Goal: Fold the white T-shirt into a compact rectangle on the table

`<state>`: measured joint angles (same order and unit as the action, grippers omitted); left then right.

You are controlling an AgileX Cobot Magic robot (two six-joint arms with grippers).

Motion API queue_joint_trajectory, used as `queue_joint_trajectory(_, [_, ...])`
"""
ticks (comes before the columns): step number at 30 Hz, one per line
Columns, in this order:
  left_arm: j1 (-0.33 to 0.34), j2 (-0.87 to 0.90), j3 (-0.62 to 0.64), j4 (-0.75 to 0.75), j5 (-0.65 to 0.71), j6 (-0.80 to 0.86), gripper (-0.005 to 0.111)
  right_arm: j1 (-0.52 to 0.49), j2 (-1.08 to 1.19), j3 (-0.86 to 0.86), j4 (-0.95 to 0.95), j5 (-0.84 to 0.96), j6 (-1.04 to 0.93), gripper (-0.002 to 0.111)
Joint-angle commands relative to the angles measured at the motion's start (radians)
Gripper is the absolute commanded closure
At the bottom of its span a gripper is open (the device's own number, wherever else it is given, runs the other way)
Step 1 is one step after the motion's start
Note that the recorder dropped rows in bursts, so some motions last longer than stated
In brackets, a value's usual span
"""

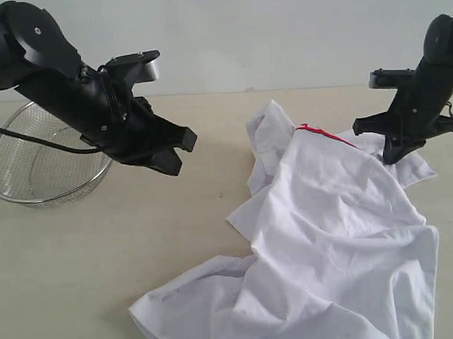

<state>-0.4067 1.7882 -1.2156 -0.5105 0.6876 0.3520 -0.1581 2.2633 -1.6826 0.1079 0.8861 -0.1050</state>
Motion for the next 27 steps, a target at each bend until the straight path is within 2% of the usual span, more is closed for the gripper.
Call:
queue_joint_trajectory(1, [0.002,-0.002,-0.004,0.003,0.012,0.006,0.102,-0.019,0.004,-0.005,-0.063,0.002,0.014,0.108])
queue_joint_trajectory(17, [0.002,-0.002,-0.004,0.003,0.019,0.006,0.102,-0.053,0.036,-0.008,-0.103,-0.037,0.051,0.108])
queue_joint_trajectory(27, [0.002,-0.002,-0.004,0.006,0.018,0.006,0.102,-0.053,0.029,-0.197,-0.143,0.067,0.105,0.108])
